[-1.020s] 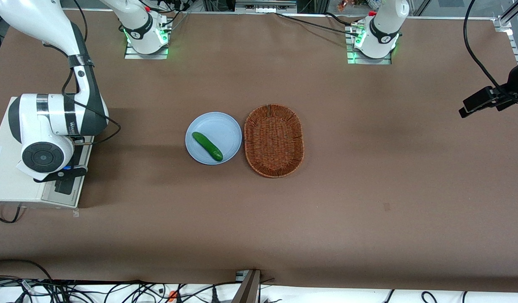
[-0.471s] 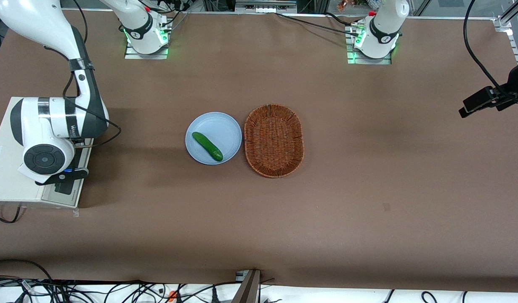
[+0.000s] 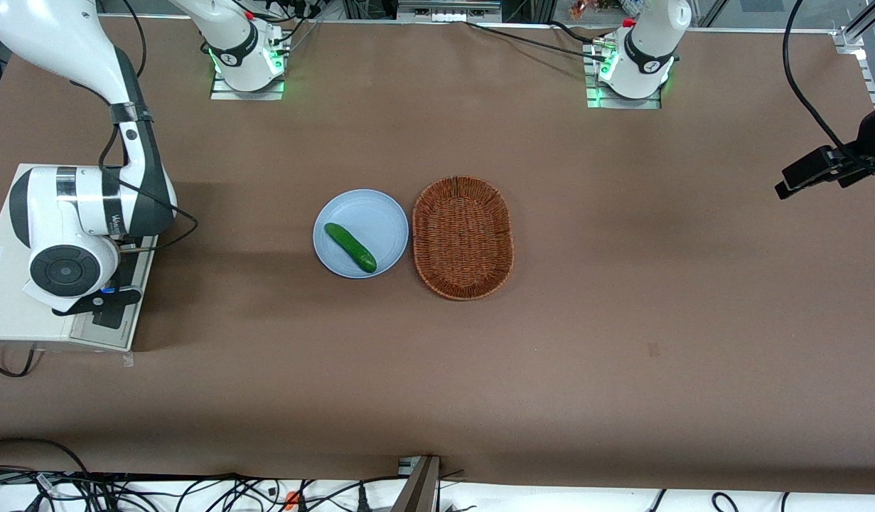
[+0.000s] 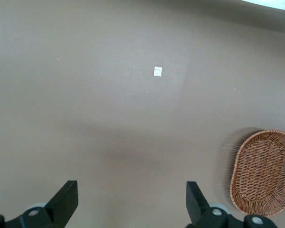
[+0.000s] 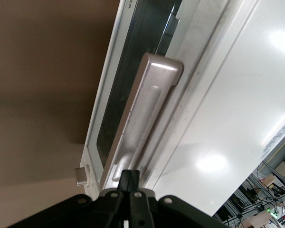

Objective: Open oven door with right arm only
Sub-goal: 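Pull the handle with the right gripper, swinging the door down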

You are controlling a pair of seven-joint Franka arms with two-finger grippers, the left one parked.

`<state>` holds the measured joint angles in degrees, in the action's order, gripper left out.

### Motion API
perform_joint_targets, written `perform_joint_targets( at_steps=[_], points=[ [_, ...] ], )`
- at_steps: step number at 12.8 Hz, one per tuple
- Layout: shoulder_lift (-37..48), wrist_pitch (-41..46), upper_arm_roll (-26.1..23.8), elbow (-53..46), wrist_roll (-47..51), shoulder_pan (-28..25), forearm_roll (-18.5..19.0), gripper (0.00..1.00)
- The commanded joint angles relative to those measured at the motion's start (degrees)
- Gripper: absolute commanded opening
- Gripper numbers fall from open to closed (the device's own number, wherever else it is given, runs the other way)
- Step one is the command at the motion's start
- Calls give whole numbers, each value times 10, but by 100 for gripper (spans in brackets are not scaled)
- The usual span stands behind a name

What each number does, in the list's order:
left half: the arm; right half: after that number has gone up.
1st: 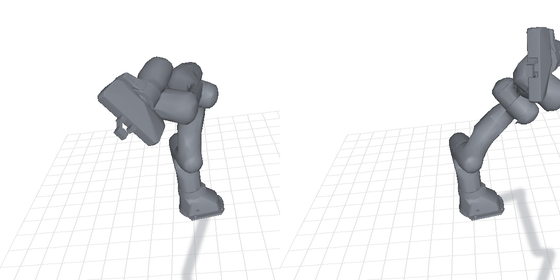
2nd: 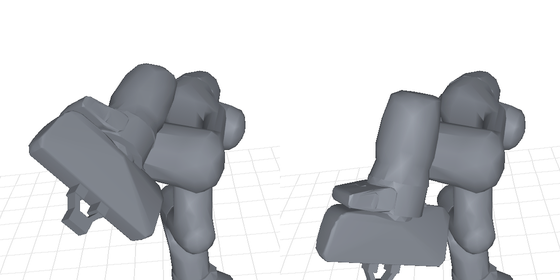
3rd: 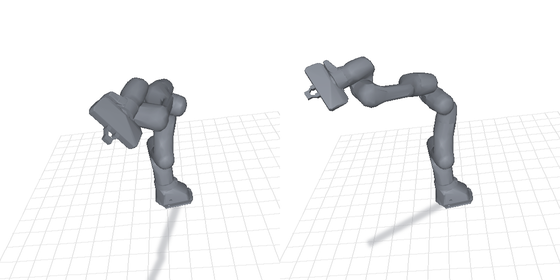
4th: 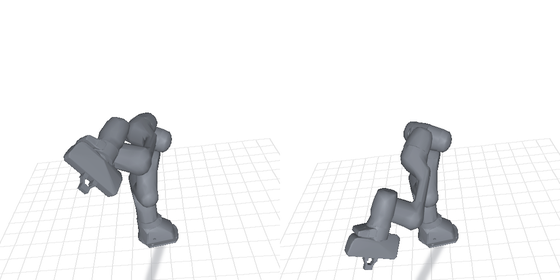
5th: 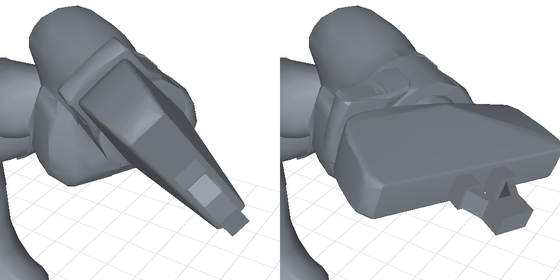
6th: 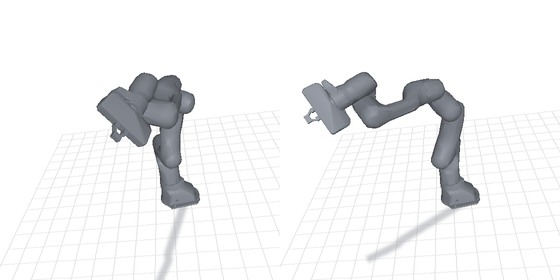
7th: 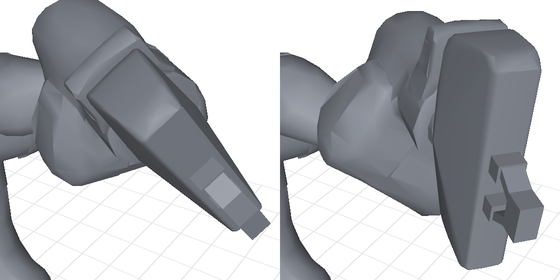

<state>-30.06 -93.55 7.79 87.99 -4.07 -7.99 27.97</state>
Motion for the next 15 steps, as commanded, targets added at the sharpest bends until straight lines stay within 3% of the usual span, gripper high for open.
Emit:
perform_joint_targets(
  at_steps=[1, 7, 15],
  points=[
    [-4, -6, -3, 0, -7, 1, 9, 0],
    [-18, -16, -5, -1, 2, -3, -1, 0],
    [-45, -52, -8, -2, 26, -10, -43, 0]
  ],
)
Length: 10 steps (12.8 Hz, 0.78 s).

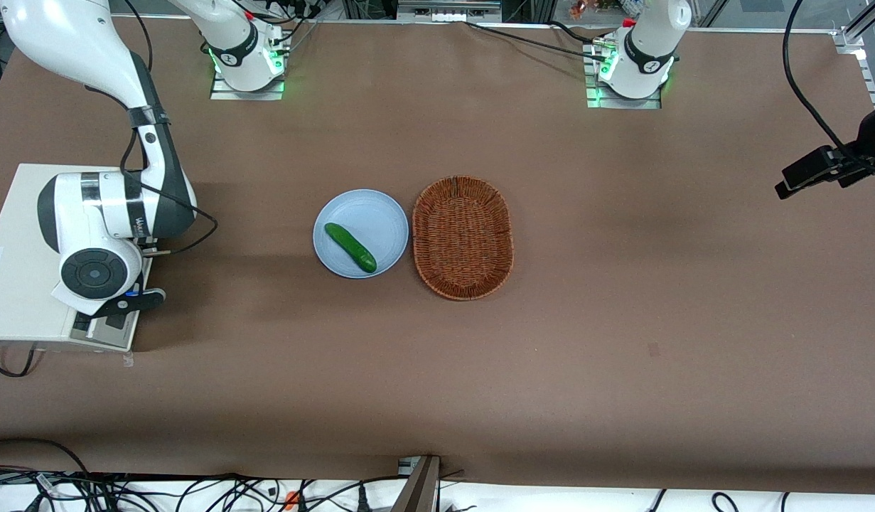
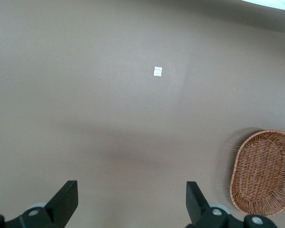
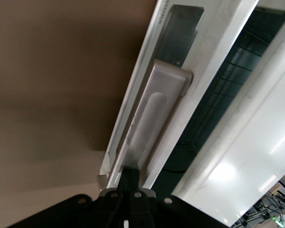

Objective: Open oven door with right arm only
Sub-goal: 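Pull the handle with the right gripper, swinging the door down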

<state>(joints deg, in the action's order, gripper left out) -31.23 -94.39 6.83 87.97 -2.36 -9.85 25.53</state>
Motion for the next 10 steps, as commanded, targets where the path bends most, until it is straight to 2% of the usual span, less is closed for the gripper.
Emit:
perform_joint_targets(
  at_steps=[1, 4, 10],
  points=[
    [-37, -54, 1, -2, 8, 10, -32, 0],
    [-54, -59, 1, -3, 9, 6, -57, 0],
    [-92, -97, 1, -3, 10, 5, -58, 0]
  ],
)
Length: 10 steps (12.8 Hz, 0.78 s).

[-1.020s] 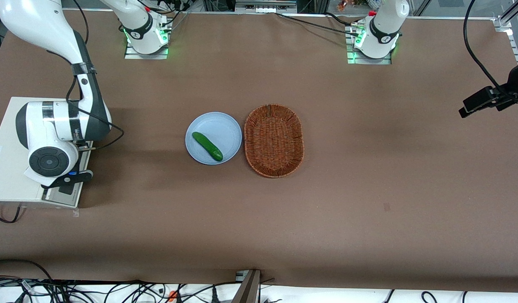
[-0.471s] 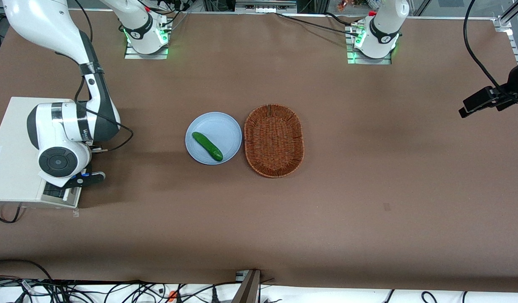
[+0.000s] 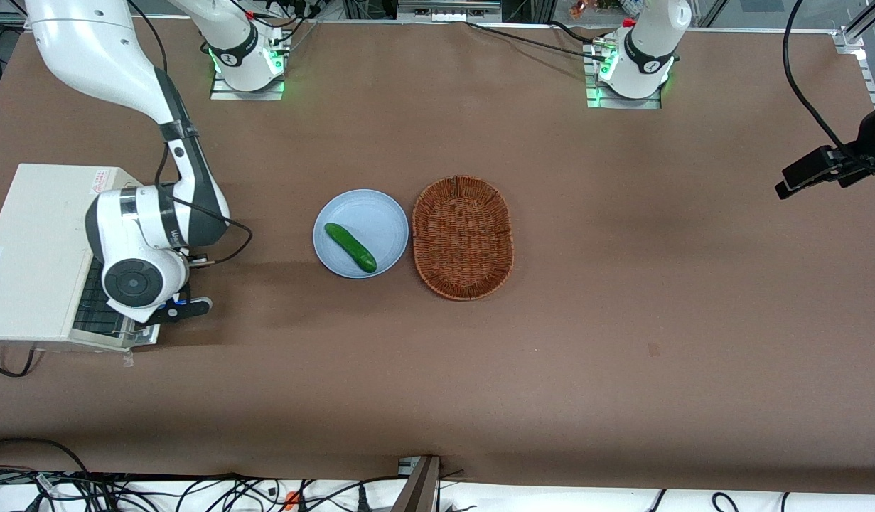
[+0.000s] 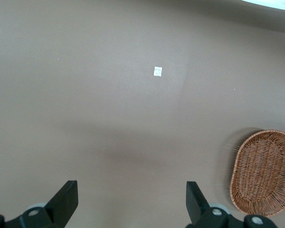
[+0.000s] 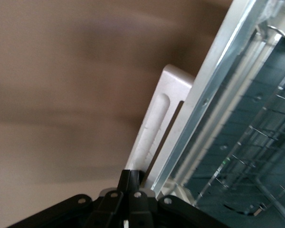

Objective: Open oven door with right arm only
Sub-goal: 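Pull the handle with the right gripper, swinging the door down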

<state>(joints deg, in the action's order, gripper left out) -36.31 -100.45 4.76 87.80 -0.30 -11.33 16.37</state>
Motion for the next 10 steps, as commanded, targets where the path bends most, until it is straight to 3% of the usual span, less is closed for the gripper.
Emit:
perform_joint_targets(
  at_steps=[1, 6, 10],
  points=[
    [-48, -41, 22, -1, -11, 19, 33, 0],
    [-79, -58, 22, -1, -11, 19, 33, 0],
    [-83, -62, 22, -1, -9, 19, 2, 0]
  ],
)
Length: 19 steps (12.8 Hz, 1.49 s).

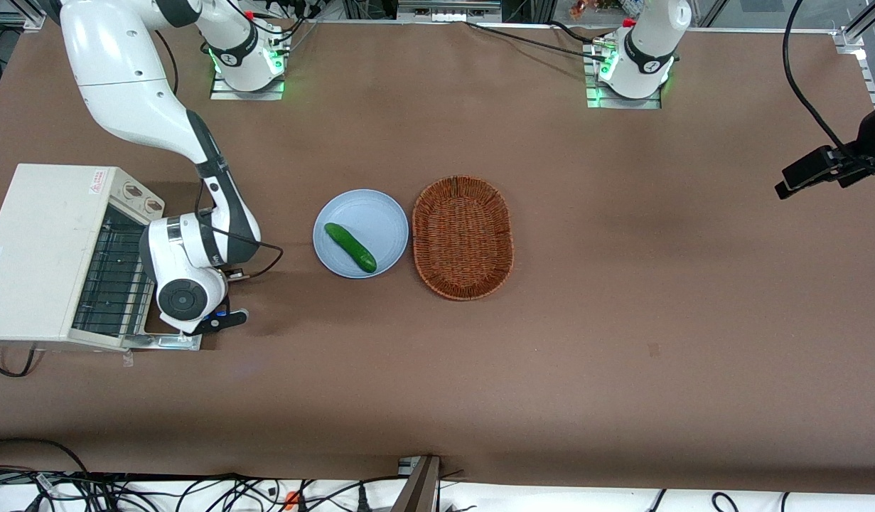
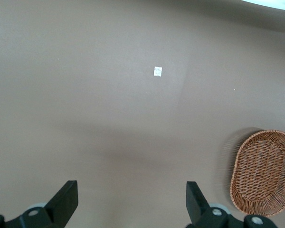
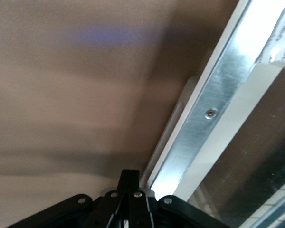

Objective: Open oven door with right arm only
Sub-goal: 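Push the lowered door fully open with the right gripper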

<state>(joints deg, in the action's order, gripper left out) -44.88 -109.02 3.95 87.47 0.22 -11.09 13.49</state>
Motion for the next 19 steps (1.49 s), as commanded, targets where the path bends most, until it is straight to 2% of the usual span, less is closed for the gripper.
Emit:
perform_joint_targets(
  at_steps=[1, 7, 11, 16, 19],
  points=[
    [1, 23, 30, 2, -15, 17, 9, 0],
    [-3, 27, 29, 2, 14, 1, -127, 0],
    [-1, 46, 29, -23, 40, -13, -187, 0],
    [12, 106, 31, -94, 38, -13, -189, 0],
    [69, 114, 37, -99, -13, -10, -183, 0]
  ],
)
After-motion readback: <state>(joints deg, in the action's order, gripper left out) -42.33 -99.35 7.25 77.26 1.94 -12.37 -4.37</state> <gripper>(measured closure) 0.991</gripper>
